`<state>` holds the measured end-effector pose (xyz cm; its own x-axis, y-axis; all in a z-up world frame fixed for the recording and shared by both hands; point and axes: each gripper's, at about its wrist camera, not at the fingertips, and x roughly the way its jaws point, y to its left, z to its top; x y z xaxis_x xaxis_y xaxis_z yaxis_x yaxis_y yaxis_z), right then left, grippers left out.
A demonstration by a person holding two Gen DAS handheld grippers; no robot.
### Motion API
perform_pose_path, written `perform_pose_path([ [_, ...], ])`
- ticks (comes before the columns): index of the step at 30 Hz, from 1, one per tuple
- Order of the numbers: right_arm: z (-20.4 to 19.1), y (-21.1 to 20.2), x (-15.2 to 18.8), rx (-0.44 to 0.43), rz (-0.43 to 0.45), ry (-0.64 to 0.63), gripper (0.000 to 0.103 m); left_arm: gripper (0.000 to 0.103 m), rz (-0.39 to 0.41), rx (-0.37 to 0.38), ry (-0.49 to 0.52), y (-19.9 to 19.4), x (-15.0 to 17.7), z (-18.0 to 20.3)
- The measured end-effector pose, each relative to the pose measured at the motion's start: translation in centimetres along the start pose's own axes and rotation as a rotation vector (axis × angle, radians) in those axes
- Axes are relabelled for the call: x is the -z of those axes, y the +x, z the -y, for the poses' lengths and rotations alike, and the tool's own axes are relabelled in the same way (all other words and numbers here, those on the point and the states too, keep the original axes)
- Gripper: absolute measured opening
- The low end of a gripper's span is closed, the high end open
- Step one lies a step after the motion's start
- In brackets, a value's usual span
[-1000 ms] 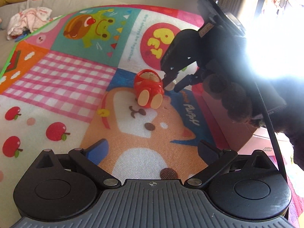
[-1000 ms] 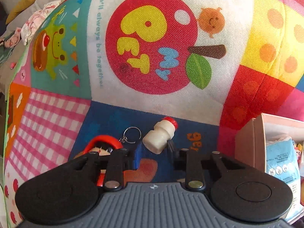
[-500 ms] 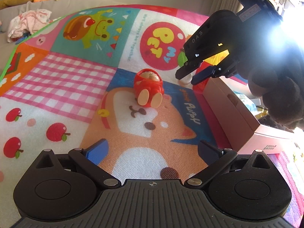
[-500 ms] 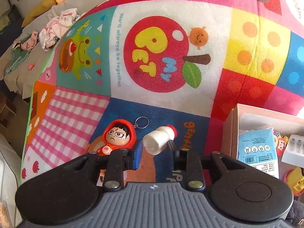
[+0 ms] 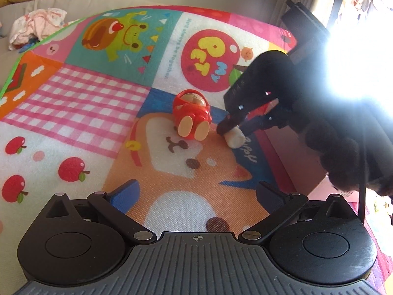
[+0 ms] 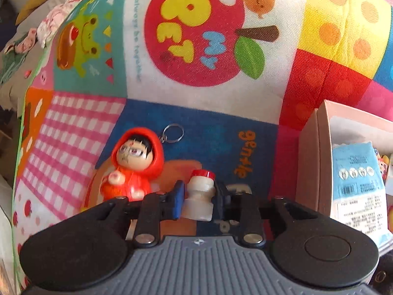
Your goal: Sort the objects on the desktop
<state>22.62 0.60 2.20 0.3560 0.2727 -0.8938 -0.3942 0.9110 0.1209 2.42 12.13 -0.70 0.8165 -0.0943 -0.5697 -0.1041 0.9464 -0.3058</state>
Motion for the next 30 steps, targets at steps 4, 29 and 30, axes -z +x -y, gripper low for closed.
perform_pose_path([
  [4, 0.7, -4.7, 3.9, -0.030, 0.055, -0.062, 0.025, 0.103, -0.002, -0.006, 0.007, 0.0, 0.0, 0.1],
  [29, 5.0, -14.8, 19.0, -0.031, 0.412, -0.251, 0.080, 0.103, -0.005, -0.152, 0.037, 0.2, 0.4, 1.2],
  [30, 4.3, -15.0, 18.2, -0.044, 0.423, -0.252, 0.083, 0.103, -0.003, -0.148, 0.027, 0.0, 0.5, 1.0],
])
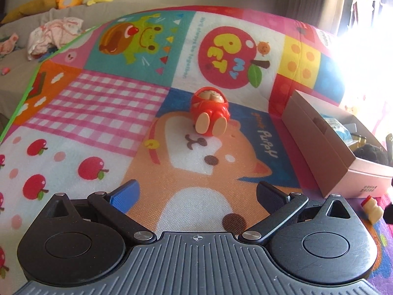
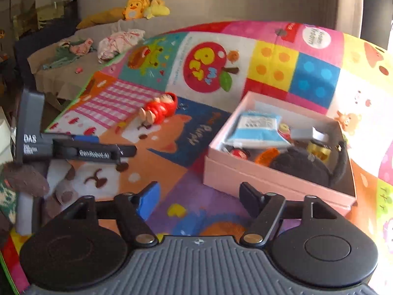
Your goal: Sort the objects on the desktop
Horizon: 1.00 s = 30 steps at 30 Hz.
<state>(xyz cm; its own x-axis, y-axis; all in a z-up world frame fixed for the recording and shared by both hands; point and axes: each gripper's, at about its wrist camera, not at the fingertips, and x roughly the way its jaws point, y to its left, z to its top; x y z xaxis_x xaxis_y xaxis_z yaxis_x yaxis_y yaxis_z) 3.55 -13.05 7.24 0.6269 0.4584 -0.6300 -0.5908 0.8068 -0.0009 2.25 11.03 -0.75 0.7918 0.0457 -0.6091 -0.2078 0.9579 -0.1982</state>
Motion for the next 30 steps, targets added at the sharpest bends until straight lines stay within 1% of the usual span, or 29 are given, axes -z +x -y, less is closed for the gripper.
perform_pose_path([
  [1, -0.7, 0.5, -1.5, -0.016, 0.009, 0.005, 0.088, 0.103, 0.001, 0.006, -0.005, -0.1, 0.1, -0.1],
  [3, -1.6, 2.2, -4.4, -0.060, -0.013, 0.030, 0.094, 0.103, 0.003, 0.017, -0.007, -0.3, 0.2, -0.2],
  [4, -1.9, 3.8, -6.1, -0.094, -0.047, 0.061, 0.100, 0.103, 0.005, 0.022, -0.011, -0.4, 0.2, -0.3],
  [5, -2.1, 5.3, -7.4, -0.119, -0.085, 0.098, 0.103, 0.103, 0.006, 0.027, -0.017, -0.4, 0.2, -0.4],
  [7, -2.0, 9.4, -9.7, -0.160, -0.182, 0.199, 0.103, 0.103, 0.010, 0.037, -0.029, -0.4, 0.2, -0.6],
  [9, -1.7, 13.2, -11.3, -0.167, -0.244, 0.286, 0.103, 0.103, 0.015, 0.048, -0.042, -0.5, 0.2, -0.8],
  [11, -1.9, 17.0, -12.6, -0.124, -0.270, 0.321, 0.098, 0.103, 0.017, 0.059, -0.052, -0.5, 0.2, -1.0],
  [13, -2.2, 20.4, -13.4, -0.069, -0.299, 0.334, 0.097, 0.103, 0.018, 0.065, -0.054, -0.6, 0.2, -1.1],
  [15, -2.5, 23.1, -13.7, -0.043, -0.345, 0.337, 0.095, 0.103, 0.020, 0.074, -0.060, -0.6, 0.2, -1.2],
  [16, -2.8, 24.1, -13.7, -0.042, -0.368, 0.336, 0.092, 0.103, 0.021, 0.079, -0.066, -0.6, 0.2, -1.4],
  [17, -3.1, 24.7, -13.7, -0.039, -0.382, 0.323, 0.079, 0.103, 0.023, 0.084, -0.071, -0.6, 0.2, -1.5],
  [18, -3.6, 25.1, -13.6, -0.032, -0.393, 0.300, 0.069, 0.103, 0.024, 0.088, -0.076, -0.7, 0.2, -1.6],
  [19, -3.9, 25.1, -13.5, -0.036, -0.397, 0.285, 0.055, 0.103, 0.025, 0.090, -0.077, -0.7, 0.2, -1.6],
  [20, -4.1, 24.8, -13.5, -0.032, -0.397, 0.271, 0.052, 0.103, 0.025, 0.090, -0.078, -0.7, 0.2, -1.6],
  [22, -4.4, 23.3, -13.3, -0.019, -0.376, 0.227, 0.052, 0.103, 0.025, 0.091, -0.078, -0.7, 0.2, -1.6],
  [23, -4.4, 21.9, -13.2, -0.026, -0.350, 0.197, 0.052, 0.103, 0.025, 0.090, -0.078, -0.7, 0.2, -1.6],
  [27, -2.8, 14.3, -11.6, -0.112, -0.268, 0.157, 0.051, 0.103, 0.021, 0.093, -0.068, -0.7, 0.3, -1.5],
  [30, -1.2, 8.3, -9.2, -0.123, -0.208, 0.113, 0.051, 0.103, 0.009, 0.092, -0.029, -0.8, 0.4, -1.0],
])
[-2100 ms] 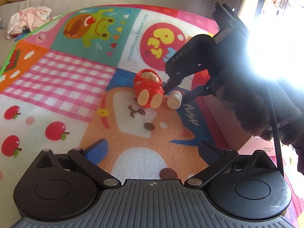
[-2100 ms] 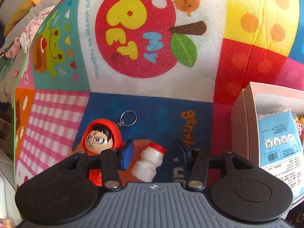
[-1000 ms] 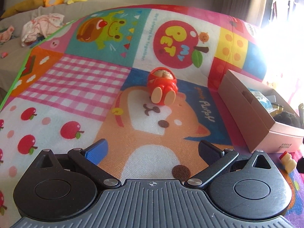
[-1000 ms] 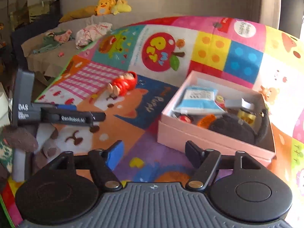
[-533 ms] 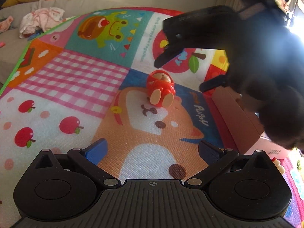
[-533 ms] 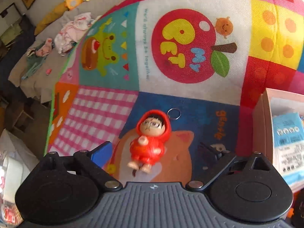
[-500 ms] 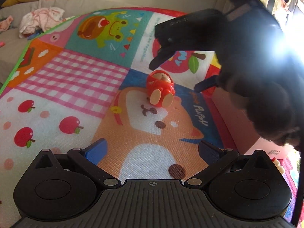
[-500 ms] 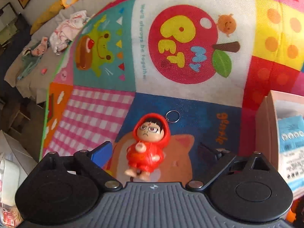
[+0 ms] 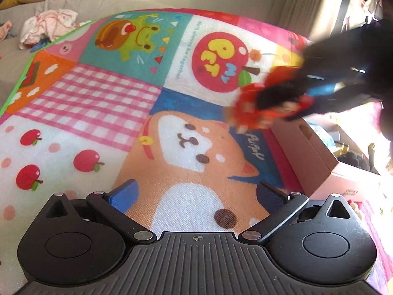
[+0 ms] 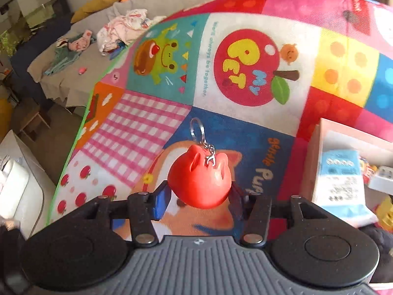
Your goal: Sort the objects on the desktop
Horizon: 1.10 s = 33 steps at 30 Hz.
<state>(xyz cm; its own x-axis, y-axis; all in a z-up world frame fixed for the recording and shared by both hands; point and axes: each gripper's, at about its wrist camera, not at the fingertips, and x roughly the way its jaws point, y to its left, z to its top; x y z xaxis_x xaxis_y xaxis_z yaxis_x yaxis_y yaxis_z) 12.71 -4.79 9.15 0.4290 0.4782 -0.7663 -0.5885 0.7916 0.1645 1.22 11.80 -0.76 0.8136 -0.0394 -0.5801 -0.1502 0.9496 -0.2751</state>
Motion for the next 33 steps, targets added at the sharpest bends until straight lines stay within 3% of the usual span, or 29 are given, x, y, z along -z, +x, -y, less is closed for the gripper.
perform_pose_path([
  [5, 1.8, -6.2, 8.1, 0.028, -0.011, -0.074, 0.050, 0.103, -0.019, -0.042, 0.055, 0.3, 0.1, 1.0],
  [9, 3.6, -7.4, 14.5, 0.078, -0.059, -0.097, 0.050, 0.103, -0.036, -0.085, 0.091, 0.6, 0.2, 1.9],
  [12, 4.5, -8.7, 17.9, 0.125, 0.001, -0.118, 0.053, 0.103, -0.054, -0.071, 0.099, 0.7, 0.0, 3.2],
  [15, 4.6, -9.8, 19.5, 0.193, 0.086, -0.159, 0.054, 0.103, -0.032, 0.011, 0.129, 0.3, -0.4, 5.9],
  [18, 5.0, -10.2, 20.4, 0.241, 0.117, -0.170, 0.068, 0.103, -0.018, 0.070, 0.228, 0.3, -0.6, 9.6],
  [20, 5.8, -10.5, 20.7, 0.270, 0.136, -0.146, 0.085, 0.103, -0.015, 0.089, 0.297, 0.9, -0.5, 12.0],
  [23, 7.6, -11.1, 20.9, 0.268, 0.158, -0.048, 0.095, 0.103, -0.035, 0.116, 0.379, 2.4, 0.2, 14.8],
  [28, 9.5, -11.5, 22.1, 0.216, 0.175, 0.086, 0.103, 0.103, -0.019, 0.066, 0.437, 4.7, 0.8, 16.3],
  [33, 9.3, -10.7, 23.1, 0.211, 0.165, 0.085, 0.103, 0.103, -0.027, 0.005, 0.426, 5.5, -0.3, 15.2],
])
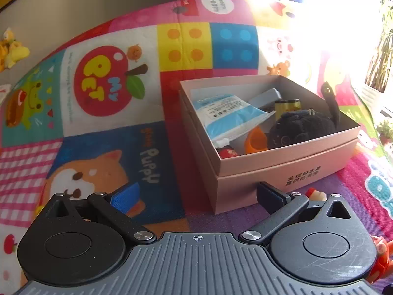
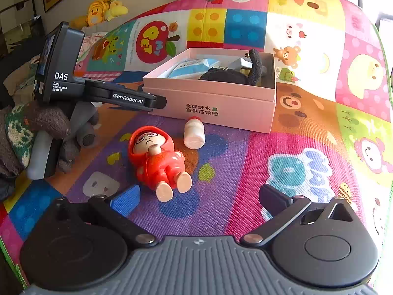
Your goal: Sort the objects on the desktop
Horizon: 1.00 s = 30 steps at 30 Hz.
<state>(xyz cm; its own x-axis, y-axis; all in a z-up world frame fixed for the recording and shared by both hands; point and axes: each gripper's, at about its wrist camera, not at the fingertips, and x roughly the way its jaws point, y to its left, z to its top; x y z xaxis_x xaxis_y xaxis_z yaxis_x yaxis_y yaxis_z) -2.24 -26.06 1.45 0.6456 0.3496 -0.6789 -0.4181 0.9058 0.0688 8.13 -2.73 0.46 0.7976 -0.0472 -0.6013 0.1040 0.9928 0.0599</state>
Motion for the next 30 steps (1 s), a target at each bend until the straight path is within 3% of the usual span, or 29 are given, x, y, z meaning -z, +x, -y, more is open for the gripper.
perform_pose_path([
  [2, 0.3, 0.0, -0.2, 0.004, 0.009, 0.011, 0.103, 0.103, -0.002, -0.032, -0.008, -0.2, 0.1, -0.5],
  [4, 0.6, 0.2, -0.5, 0.008, 0.013, 0.027, 0.103, 0.103, -0.005, -0.002, -0.054, -0.8, 0.1, -1.0],
  [8, 0.9, 0.9, 0.1, 0.009, -0.015, 0.065, 0.103, 0.103, 0.006, 0.158, -0.060, -2.0, 0.4, 0.4],
  [11, 0.7, 1.1, 1.5, 0.005, -0.036, 0.079, 0.103, 0.103, -0.045, 0.298, -0.062, -2.2, 0.9, 1.9],
  [16, -0.4, 0.5, 2.6, 0.007, -0.035, 0.024, 0.103, 0.103, -0.114, 0.403, -0.048, -2.5, 1.7, 4.3],
  [23, -2.5, 0.7, 3.1, 0.015, -0.038, -0.082, 0.103, 0.103, -0.162, 0.662, -0.040, -4.0, 1.8, 5.6],
  [25, -2.5, 0.7, 3.1, 0.011, -0.036, -0.076, 0.103, 0.103, -0.154, 0.672, -0.068, -4.3, 1.6, 4.9],
  [28, -2.5, 0.6, 3.1, 0.015, -0.031, -0.073, 0.103, 0.103, -0.157, 0.605, -0.075, -4.4, 1.6, 4.2],
  [30, -2.6, 0.6, 3.2, 0.017, -0.029, -0.072, 0.103, 0.103, -0.184, 0.622, -0.100, -4.3, 2.1, 3.9],
])
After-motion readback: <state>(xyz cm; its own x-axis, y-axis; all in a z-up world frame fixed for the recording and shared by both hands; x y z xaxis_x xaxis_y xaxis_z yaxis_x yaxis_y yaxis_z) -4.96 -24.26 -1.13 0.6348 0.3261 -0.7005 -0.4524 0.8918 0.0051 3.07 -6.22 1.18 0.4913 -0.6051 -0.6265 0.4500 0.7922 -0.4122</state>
